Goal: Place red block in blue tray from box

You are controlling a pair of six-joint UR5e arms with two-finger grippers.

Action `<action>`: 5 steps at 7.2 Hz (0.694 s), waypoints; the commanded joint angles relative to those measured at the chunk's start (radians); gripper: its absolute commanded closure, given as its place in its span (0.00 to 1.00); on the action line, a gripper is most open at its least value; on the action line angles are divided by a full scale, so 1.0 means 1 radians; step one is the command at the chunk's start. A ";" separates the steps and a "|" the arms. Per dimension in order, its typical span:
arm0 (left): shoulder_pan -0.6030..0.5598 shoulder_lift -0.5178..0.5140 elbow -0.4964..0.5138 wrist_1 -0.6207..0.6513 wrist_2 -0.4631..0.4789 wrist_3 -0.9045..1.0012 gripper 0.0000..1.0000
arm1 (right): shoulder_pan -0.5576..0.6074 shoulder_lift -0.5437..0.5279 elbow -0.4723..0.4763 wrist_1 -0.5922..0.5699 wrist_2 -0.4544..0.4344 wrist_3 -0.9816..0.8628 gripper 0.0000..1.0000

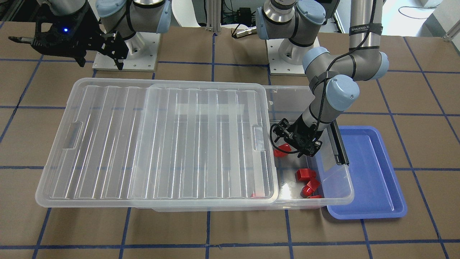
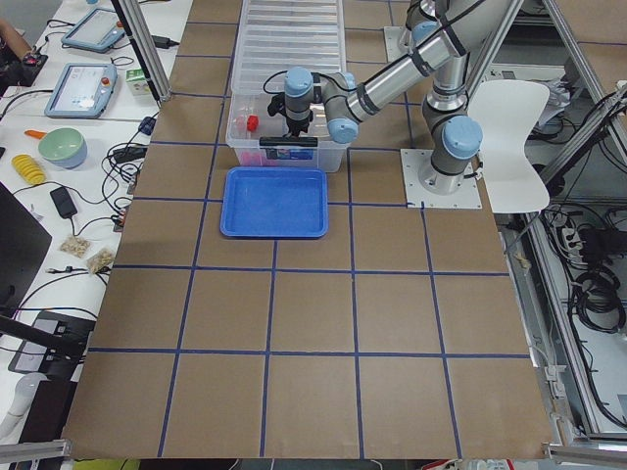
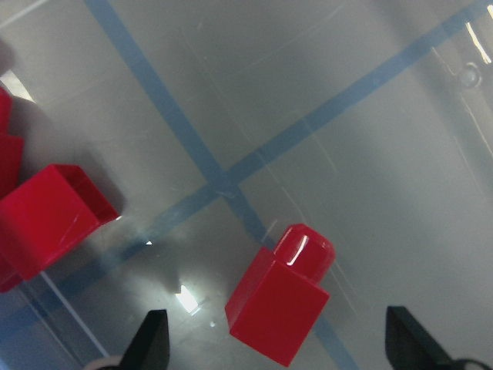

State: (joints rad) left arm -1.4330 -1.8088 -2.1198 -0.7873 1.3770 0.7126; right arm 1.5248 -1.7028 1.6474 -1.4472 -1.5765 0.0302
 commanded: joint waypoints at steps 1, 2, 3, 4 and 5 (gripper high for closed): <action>-0.001 -0.014 0.000 0.003 -0.001 -0.002 0.05 | 0.000 0.000 0.000 -0.001 -0.002 -0.001 0.00; -0.001 -0.015 -0.008 0.003 -0.001 -0.002 0.13 | 0.000 0.002 0.002 -0.001 -0.002 -0.001 0.00; 0.002 -0.014 -0.011 0.003 0.000 -0.002 0.37 | 0.000 0.002 0.000 -0.001 -0.002 -0.003 0.00; 0.002 -0.014 -0.011 0.003 -0.001 -0.004 0.38 | 0.000 0.002 0.002 -0.001 -0.002 -0.004 0.00; 0.002 -0.015 -0.012 0.003 0.000 -0.002 0.38 | 0.000 0.002 0.002 -0.001 -0.002 -0.004 0.00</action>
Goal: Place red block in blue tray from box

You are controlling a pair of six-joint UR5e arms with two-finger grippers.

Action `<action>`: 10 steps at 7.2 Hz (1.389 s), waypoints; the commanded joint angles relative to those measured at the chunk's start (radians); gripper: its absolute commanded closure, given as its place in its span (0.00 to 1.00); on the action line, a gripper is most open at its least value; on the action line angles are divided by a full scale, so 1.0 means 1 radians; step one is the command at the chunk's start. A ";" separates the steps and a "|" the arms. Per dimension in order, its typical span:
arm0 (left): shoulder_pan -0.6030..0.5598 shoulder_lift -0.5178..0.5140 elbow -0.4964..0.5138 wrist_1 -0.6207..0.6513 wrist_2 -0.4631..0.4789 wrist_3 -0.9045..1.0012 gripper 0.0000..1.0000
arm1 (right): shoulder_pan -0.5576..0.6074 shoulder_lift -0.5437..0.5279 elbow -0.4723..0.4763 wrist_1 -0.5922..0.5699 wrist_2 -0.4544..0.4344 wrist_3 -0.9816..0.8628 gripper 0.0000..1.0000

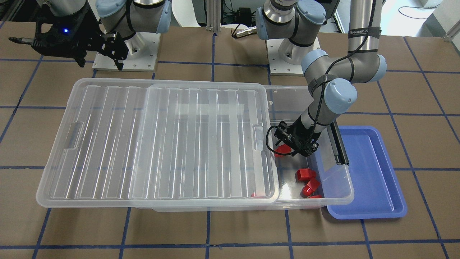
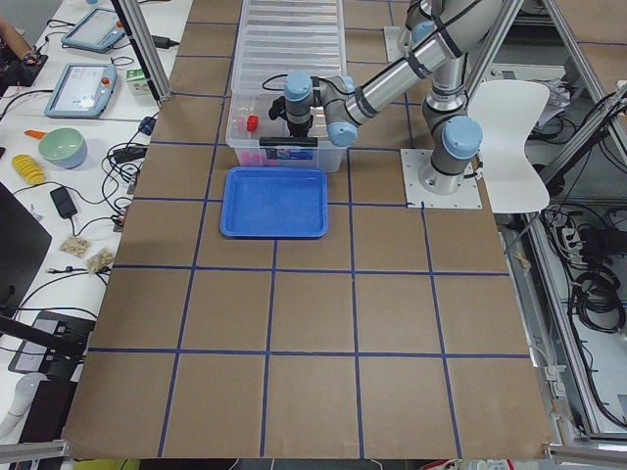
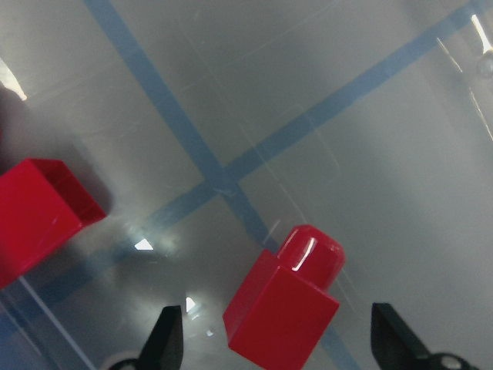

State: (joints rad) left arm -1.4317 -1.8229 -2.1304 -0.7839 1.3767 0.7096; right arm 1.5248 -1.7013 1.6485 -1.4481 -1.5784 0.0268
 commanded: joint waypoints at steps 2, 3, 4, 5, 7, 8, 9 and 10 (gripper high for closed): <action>0.000 -0.002 0.000 0.006 -0.001 0.001 0.49 | 0.000 0.000 0.001 0.000 0.000 -0.001 0.00; 0.000 -0.002 0.000 0.005 -0.001 0.001 0.70 | 0.000 0.000 0.001 0.000 0.000 -0.002 0.00; 0.002 0.001 0.001 0.006 0.001 -0.001 0.80 | 0.000 0.000 -0.001 0.000 0.000 -0.001 0.00; 0.002 0.002 0.003 0.009 0.001 -0.007 0.85 | 0.000 0.000 0.001 0.000 0.001 0.002 0.00; 0.004 0.025 0.010 0.003 0.001 -0.009 0.85 | 0.000 0.000 -0.001 0.000 0.002 0.004 0.00; 0.005 0.030 0.016 0.002 0.005 -0.009 0.85 | 0.000 0.000 0.001 -0.002 0.002 0.004 0.00; 0.010 0.049 0.033 -0.014 0.008 -0.010 0.85 | 0.000 0.000 0.001 -0.002 0.000 0.004 0.00; 0.011 0.075 0.049 -0.053 0.009 -0.013 0.85 | 0.000 0.002 0.001 -0.002 0.001 0.004 0.00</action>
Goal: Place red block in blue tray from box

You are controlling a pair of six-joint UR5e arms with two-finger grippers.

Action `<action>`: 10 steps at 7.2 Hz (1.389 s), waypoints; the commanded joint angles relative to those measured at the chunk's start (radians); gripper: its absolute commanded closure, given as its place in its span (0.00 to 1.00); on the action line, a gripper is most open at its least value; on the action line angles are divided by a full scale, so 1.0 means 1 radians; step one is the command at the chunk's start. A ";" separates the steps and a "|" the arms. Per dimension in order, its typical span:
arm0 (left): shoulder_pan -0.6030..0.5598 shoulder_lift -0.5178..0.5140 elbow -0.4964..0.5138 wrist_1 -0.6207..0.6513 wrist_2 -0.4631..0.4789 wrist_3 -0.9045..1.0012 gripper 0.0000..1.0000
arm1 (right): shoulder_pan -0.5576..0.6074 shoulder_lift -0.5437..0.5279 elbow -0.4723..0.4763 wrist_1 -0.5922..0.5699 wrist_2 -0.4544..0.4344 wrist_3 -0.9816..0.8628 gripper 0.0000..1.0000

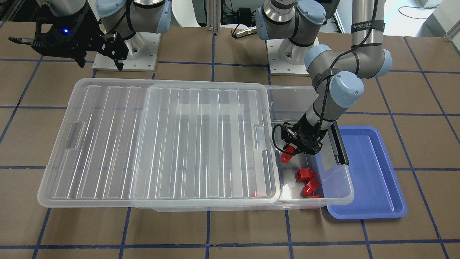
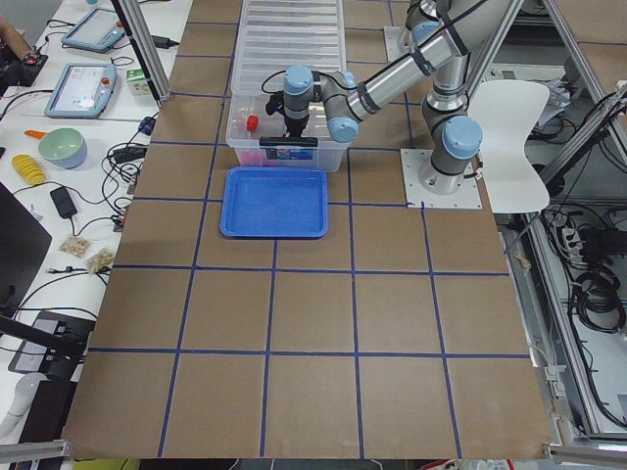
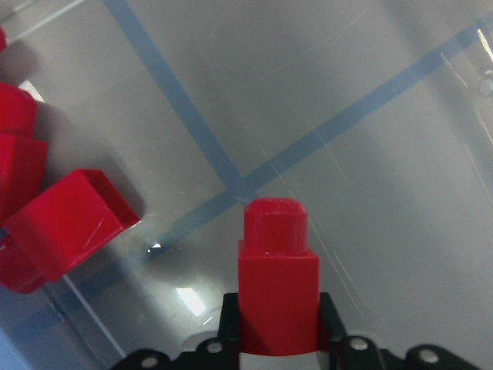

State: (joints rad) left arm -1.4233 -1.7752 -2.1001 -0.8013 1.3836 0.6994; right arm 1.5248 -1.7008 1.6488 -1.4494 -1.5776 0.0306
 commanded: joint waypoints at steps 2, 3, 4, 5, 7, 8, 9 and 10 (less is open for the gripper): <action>-0.002 0.103 0.052 -0.111 -0.005 -0.153 0.84 | 0.000 0.003 0.000 0.000 0.002 0.000 0.00; 0.001 0.146 0.098 -0.225 0.011 -0.156 0.84 | 0.000 0.001 0.000 0.000 0.001 -0.001 0.00; 0.009 0.184 0.183 -0.378 0.059 -0.162 0.84 | -0.002 0.001 0.000 0.000 0.001 0.000 0.00; 0.050 0.201 0.295 -0.554 0.063 -0.197 0.84 | 0.000 0.001 0.000 0.000 0.002 0.000 0.00; 0.185 0.212 0.383 -0.680 0.067 -0.196 0.84 | 0.000 0.001 0.000 -0.002 0.002 0.000 0.00; 0.261 0.203 0.371 -0.664 0.080 -0.161 0.84 | 0.000 0.003 0.000 -0.002 0.002 0.000 0.00; 0.343 0.165 0.367 -0.658 0.078 -0.150 0.84 | -0.002 0.001 0.000 -0.002 0.002 0.000 0.00; 0.383 0.107 0.365 -0.618 0.078 -0.152 0.83 | -0.002 0.001 0.000 0.000 0.002 0.000 0.00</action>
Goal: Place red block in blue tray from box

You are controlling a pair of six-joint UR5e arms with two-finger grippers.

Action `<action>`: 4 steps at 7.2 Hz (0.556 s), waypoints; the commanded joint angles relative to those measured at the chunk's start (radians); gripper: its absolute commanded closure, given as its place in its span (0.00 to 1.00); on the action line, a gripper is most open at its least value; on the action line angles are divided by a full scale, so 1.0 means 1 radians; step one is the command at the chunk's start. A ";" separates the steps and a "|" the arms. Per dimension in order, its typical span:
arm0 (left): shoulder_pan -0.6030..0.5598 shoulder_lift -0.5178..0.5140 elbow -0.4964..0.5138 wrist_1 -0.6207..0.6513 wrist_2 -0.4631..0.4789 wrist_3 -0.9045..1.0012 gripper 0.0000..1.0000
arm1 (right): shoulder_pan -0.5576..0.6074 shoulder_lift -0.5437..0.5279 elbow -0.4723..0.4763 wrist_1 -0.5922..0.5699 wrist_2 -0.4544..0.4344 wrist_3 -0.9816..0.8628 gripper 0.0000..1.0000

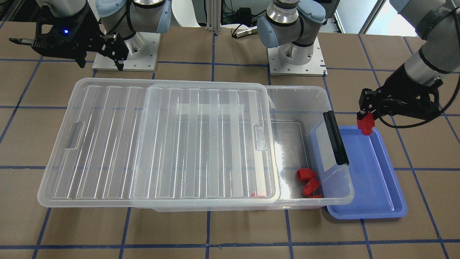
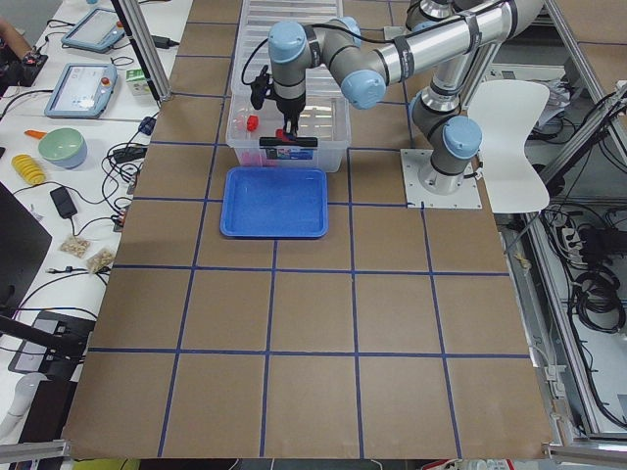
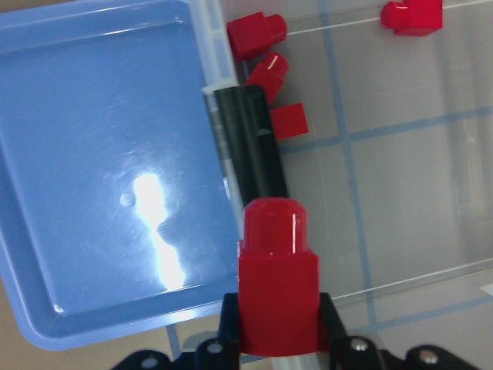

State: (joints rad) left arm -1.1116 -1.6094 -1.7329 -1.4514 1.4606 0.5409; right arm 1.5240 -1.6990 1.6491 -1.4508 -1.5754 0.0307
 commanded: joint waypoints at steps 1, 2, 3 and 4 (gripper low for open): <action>0.076 -0.116 -0.004 0.090 0.003 0.007 0.83 | 0.001 -0.001 0.000 0.001 -0.002 0.000 0.00; 0.076 -0.194 -0.007 0.176 -0.002 0.005 0.83 | 0.001 0.005 0.000 0.001 -0.002 0.002 0.00; 0.076 -0.261 -0.026 0.257 -0.003 0.005 0.82 | -0.001 0.006 0.000 0.000 -0.002 0.000 0.00; 0.076 -0.320 -0.074 0.386 -0.005 0.002 0.78 | -0.001 0.007 0.000 0.000 -0.002 0.002 0.00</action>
State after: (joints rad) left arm -1.0365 -1.8511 -1.7639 -1.2008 1.4579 0.5455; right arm 1.5239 -1.6937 1.6490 -1.4506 -1.5768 0.0313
